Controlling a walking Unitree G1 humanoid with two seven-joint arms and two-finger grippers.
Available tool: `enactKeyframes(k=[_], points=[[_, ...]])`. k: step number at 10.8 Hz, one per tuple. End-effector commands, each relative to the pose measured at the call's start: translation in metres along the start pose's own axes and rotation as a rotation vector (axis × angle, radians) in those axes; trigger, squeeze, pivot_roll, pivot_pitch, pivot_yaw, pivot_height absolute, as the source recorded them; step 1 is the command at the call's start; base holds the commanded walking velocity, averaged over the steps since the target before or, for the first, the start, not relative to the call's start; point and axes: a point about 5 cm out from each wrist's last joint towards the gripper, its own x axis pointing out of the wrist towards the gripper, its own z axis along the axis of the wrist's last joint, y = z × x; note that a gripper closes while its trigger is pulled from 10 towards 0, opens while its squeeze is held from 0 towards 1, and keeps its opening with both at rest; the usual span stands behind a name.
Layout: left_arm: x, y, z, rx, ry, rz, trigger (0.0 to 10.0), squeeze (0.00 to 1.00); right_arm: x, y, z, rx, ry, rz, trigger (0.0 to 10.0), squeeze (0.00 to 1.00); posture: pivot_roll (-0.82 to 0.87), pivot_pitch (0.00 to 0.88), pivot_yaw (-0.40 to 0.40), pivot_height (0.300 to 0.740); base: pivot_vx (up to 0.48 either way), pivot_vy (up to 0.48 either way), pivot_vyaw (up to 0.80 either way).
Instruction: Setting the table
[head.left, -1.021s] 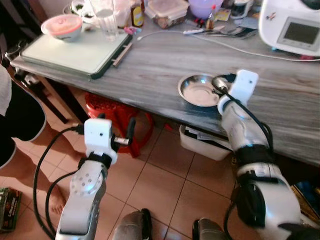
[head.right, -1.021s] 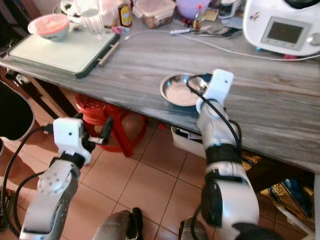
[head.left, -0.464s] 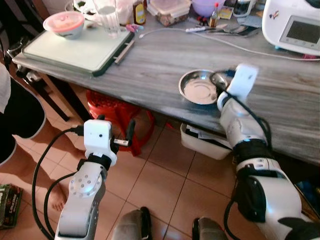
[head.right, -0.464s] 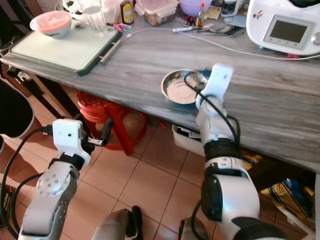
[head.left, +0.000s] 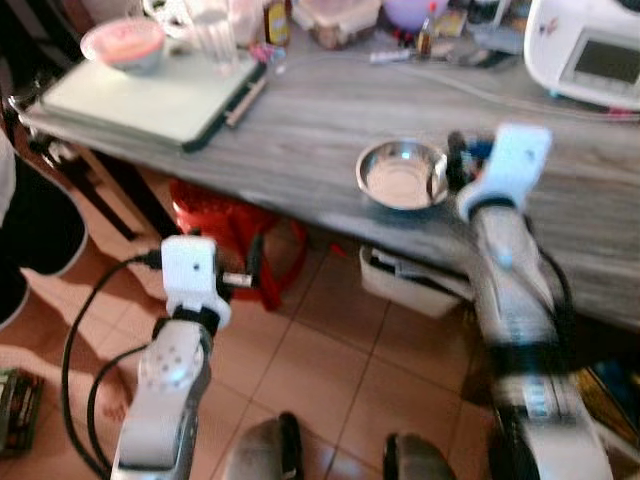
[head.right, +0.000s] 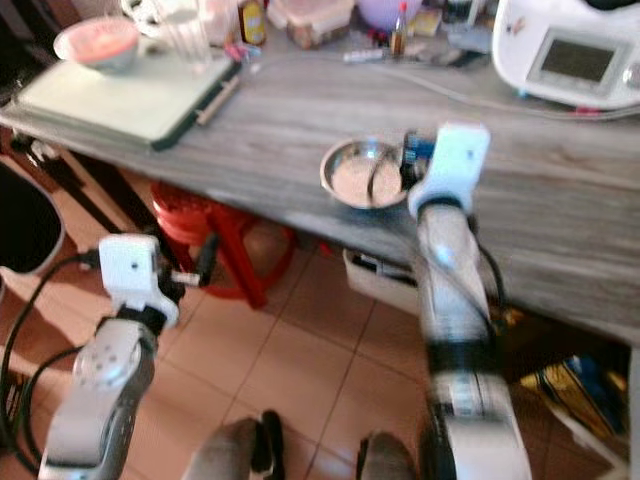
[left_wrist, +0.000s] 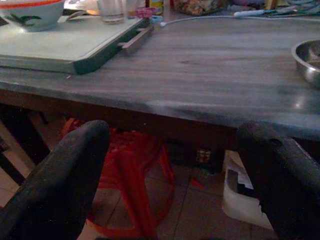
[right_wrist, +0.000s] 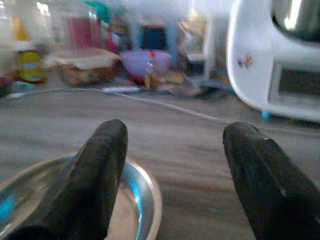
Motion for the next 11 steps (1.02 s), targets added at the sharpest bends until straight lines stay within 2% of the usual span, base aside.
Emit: enactKeyframes(k=[1,2,3,4,6,8,10,11], points=[[-0.002,0.004,-0.005,0.009,0.023,0.022,10.0,0.0,-0.006,0.007,0.003,-0.017,-0.02,0.046,10.0,1.0,0.02,0.161,0.073,0.74,0.0,0.0,0.0],[0.0,0.006,-0.004,0.013,0.019,0.03,10.0,0.0,-0.033,0.008,-0.005,0.008,0.006,0.113,10.0,0.6,0.01,0.151,0.07,0.74,0.0,0.0,0.0],[0.0,0.009,-0.006,0.019,0.02,0.039,10.0,0.0,-0.051,0.007,-0.011,-0.009,0.03,0.133,10.0,0.0,0.01,0.134,0.066,0.74,-0.24,0.0,0.0],[-0.002,0.013,-0.008,0.024,0.025,0.051,10.0,0.0,-0.065,-0.002,-0.019,-0.036,0.071,0.112,10.0,0.0,0.0,0.113,0.069,0.74,-0.247,0.0,0.0],[-0.006,0.022,-0.01,0.037,0.034,0.072,10.0,0.0,-0.078,-0.017,-0.026,-0.063,0.127,0.064,10.0,0.0,-0.01,0.076,0.077,0.74,-0.268,0.0,0.0],[-0.004,0.023,-0.01,0.039,0.03,0.079,10.0,0.0,-0.08,-0.015,-0.032,-0.001,0.176,0.036,10.0,0.0,-0.01,0.057,0.08,0.74,-0.311,0.0,0.0],[-0.005,0.021,-0.011,0.035,0.03,0.079,10.0,0.0,-0.078,-0.012,-0.036,-0.069,0.206,-0.008,10.0,0.0,-0.01,0.054,0.079,0.74,-0.296,0.0,0.0],[-0.007,0.019,-0.012,0.031,0.033,0.077,10.0,0.0,-0.078,-0.009,-0.038,-0.019,0.219,0.015,10.0,0.0,-0.01,0.056,0.078,0.74,-0.274,0.0,0.0]])
